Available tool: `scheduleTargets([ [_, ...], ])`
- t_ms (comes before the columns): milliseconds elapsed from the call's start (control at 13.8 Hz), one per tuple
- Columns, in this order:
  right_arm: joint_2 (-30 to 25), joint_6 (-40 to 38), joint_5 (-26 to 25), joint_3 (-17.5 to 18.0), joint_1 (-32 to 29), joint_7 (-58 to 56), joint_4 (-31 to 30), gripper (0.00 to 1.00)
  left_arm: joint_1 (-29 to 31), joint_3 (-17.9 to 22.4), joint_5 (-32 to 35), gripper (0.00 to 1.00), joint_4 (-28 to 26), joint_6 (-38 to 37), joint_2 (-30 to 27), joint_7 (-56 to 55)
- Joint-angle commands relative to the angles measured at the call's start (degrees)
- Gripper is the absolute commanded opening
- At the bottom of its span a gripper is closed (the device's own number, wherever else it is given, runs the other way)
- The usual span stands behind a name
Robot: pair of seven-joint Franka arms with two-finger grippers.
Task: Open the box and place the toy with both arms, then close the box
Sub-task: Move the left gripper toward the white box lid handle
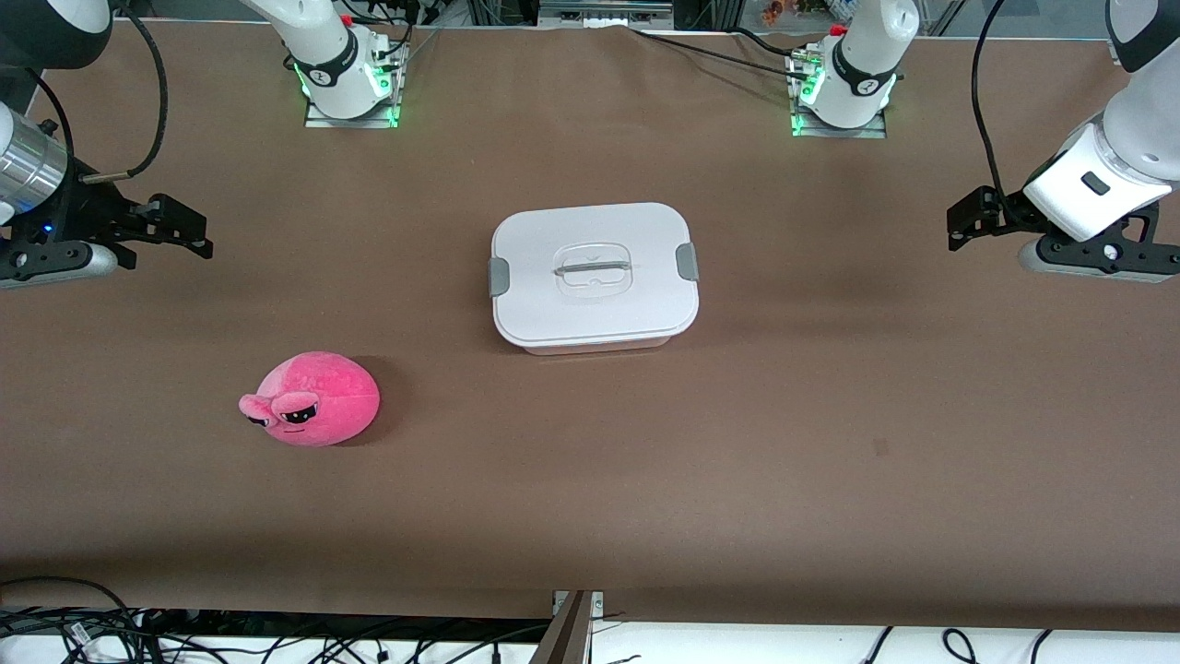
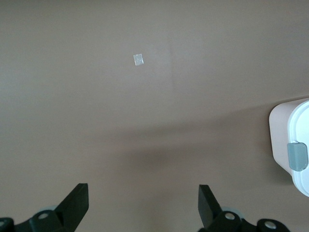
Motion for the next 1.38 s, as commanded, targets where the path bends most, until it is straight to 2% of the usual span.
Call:
scheduleTargets([
  [0, -0.5, -0.1, -2.1, 0.4, 0.0, -0.1, -0.2, 1.00, 0.1, 0.2, -1.5, 1.00, 2.0, -1.6, 0.7, -0.5],
  [290, -0.5, -0.3, -2.2, 0.8, 0.0, -0.1, -0.2, 1.00, -0.1, 0.0, -1.6, 1.00, 2.0, -1.8, 0.6, -0.5],
  [507, -0.4, -0.3, -2.1, 1.1, 0.0, 0.0, -0.2, 1.00, 0.4, 0.1, -4.8, 1.00, 1.9, -7.2, 0.7, 0.5],
  [652, -0.1, -0.1, -2.1, 1.4, 0.1, 0.2, -0.3, 1.00, -1.3, -0.3, -5.4, 1.00, 1.6, -11.0, 1.0, 4.3],
  [796, 0.0, -0.1, -2.1, 1.5, 0.1, 0.3, -0.4, 1.00, -2.1, -1.7, -9.5, 1.00, 1.6, -12.7, 2.8, 10.8],
  [1014, 0.2, 0.0, -2.1, 1.5, 0.1, 0.2, -0.5, 1.00, -2.3, -8.2, -10.2, 1.00, 1.9, -10.5, 6.4, 16.5],
  [1158, 0.2, 0.2, -2.1, 1.5, 0.1, 0.3, -0.7, 1.00, -3.5, -15.0, -9.9, 1.00, 1.9, -4.6, 8.6, 17.6],
  [1303, 0.3, 0.3, -2.1, 1.5, 0.2, 0.4, -0.8, 1.00, -6.4, -19.9, -9.7, 1.00, 2.0, 0.1, 12.9, 18.9],
])
